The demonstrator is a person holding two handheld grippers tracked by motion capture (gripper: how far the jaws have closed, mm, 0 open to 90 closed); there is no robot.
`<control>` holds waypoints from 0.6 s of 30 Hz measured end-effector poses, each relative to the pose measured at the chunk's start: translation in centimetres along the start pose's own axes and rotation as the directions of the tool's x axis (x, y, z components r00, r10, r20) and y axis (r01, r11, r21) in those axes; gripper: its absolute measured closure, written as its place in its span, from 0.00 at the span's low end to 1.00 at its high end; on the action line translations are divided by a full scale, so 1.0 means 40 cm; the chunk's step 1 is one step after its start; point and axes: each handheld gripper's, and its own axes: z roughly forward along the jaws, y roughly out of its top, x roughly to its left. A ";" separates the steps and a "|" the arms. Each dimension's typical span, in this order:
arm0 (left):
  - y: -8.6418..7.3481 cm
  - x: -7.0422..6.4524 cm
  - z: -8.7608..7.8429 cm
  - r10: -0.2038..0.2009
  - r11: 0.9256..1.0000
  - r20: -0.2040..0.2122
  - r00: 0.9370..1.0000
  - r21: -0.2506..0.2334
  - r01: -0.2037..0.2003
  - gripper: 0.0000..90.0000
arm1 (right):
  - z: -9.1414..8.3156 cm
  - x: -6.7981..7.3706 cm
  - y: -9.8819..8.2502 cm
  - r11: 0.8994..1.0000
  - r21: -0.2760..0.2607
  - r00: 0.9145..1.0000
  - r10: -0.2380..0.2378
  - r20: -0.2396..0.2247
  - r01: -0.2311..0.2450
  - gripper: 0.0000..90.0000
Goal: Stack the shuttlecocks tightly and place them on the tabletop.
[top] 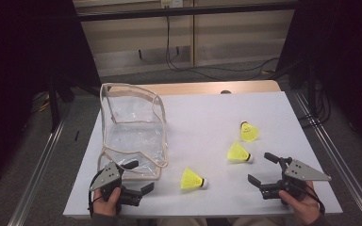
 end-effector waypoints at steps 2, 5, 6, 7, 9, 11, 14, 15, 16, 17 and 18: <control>0.001 -0.002 0.001 0.017 1.000 0.010 1.000 0.014 -0.018 0.01 | 0.000 0.000 0.000 1.000 0.000 1.000 0.003 -0.004 -0.003 0.01; 0.001 -0.008 0.004 0.012 1.000 0.020 1.000 0.014 -0.013 0.01 | 0.000 0.001 0.001 1.000 -0.002 1.000 0.001 -0.002 -0.001 0.01; 0.001 -0.011 0.006 0.012 1.000 0.024 1.000 0.018 -0.012 0.01 | 0.000 0.001 0.001 1.000 0.000 1.000 0.003 -0.004 -0.003 0.01; 0.002 -0.017 0.009 0.014 0.999 0.034 0.999 0.031 -0.015 0.01 | 0.000 0.001 0.001 1.000 0.000 1.000 0.002 -0.004 -0.002 0.01; 0.002 -0.020 0.011 0.017 0.999 0.034 0.999 0.035 -0.018 0.01 | 0.001 0.002 0.002 1.000 -0.001 1.000 0.003 -0.006 -0.003 0.01; 0.002 -0.026 0.015 0.025 0.998 0.043 0.999 0.050 -0.027 0.01 | 0.001 0.002 0.002 1.000 -0.001 1.000 0.001 -0.005 -0.001 0.01; 0.002 -0.034 0.022 0.031 0.997 0.057 0.998 0.071 -0.035 0.01 | 0.004 0.001 0.003 1.000 -0.005 1.000 0.004 -0.010 -0.004 0.01; 0.002 -0.037 0.024 0.024 0.997 0.058 0.998 0.072 -0.029 0.01 | 0.005 0.001 0.004 1.000 -0.005 1.000 0.004 -0.010 -0.004 0.01; 0.002 -0.037 0.024 0.024 0.997 0.058 0.998 0.072 -0.029 0.01 | 0.005 0.001 0.004 1.000 -0.005 1.000 0.004 -0.010 -0.004 0.01; 0.002 -0.040 0.026 0.028 0.996 0.056 0.998 0.078 -0.032 0.01 | 0.007 0.001 0.004 1.000 -0.004 1.000 0.000 -0.008 0.000 0.01; 0.002 -0.040 0.026 0.028 0.996 0.056 0.998 0.078 -0.032 0.01 | 0.007 0.001 0.004 1.000 -0.004 1.000 0.000 -0.008 0.000 0.01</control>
